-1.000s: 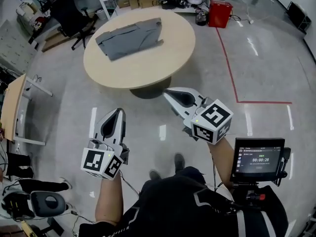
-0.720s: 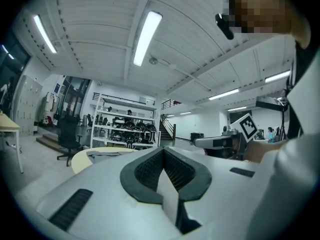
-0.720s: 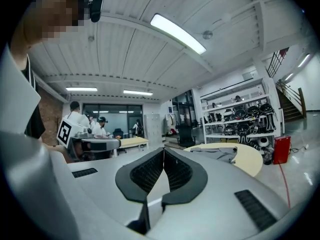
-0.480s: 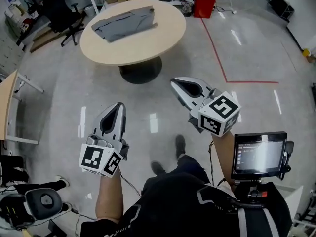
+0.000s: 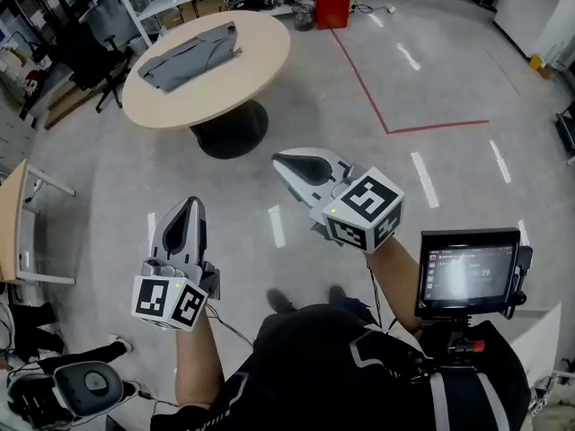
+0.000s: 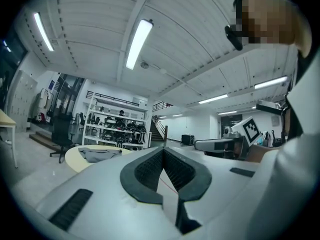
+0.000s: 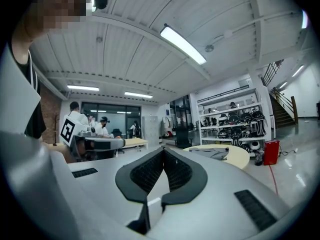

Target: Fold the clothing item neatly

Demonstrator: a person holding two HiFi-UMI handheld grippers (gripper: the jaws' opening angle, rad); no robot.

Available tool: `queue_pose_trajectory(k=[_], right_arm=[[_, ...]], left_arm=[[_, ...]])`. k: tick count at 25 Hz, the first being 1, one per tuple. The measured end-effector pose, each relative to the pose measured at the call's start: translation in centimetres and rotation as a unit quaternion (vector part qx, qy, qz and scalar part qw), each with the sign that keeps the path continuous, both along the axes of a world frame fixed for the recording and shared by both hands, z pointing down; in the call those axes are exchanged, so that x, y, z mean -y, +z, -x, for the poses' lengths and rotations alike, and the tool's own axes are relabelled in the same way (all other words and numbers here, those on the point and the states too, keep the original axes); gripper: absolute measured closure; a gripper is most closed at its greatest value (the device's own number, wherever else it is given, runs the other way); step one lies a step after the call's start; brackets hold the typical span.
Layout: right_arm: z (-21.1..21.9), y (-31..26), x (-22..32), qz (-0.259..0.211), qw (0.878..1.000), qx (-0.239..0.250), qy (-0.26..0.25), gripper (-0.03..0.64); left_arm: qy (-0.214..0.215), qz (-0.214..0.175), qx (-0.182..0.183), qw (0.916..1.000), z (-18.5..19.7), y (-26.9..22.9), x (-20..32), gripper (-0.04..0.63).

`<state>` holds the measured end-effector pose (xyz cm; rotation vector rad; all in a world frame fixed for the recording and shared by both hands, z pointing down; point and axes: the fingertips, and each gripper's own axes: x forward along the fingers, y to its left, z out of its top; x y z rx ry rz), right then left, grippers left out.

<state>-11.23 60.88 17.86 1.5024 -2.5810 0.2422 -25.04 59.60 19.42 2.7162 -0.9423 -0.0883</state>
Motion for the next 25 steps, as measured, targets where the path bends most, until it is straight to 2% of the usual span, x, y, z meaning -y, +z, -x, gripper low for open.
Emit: queue_pose_trajectory(k=[3,6,14,25], right_arm=[[-3.1,-1.0,-2.2,-0.008,1.0,0.007,0.009,0.607],[-4.6,-1.2,-2.4,-0.013,0.999,0.004,0.037,0.607],[-2.5,-1.8,-6.3,-0.007,0.999,0.001,0.034,0.608],[-0.9,-1.9,-6.5,-0.01,0.999,-0.009,0.032,0.608]], left_arm=[[-0.007,0.0,0.013,0.9999,-3.1,-0.5,-2.3,0.595],[-0.022,-0.01,0.029,0.9993,-3.3,-0.7,-2.5,0.595],[-0.024,-0.015,0.007,0.9996,-0.4,-3.0,-5.6,0.595],[-0.025,-0.013,0.019,0.9994,1.0,-2.0,-6.6,0.595]])
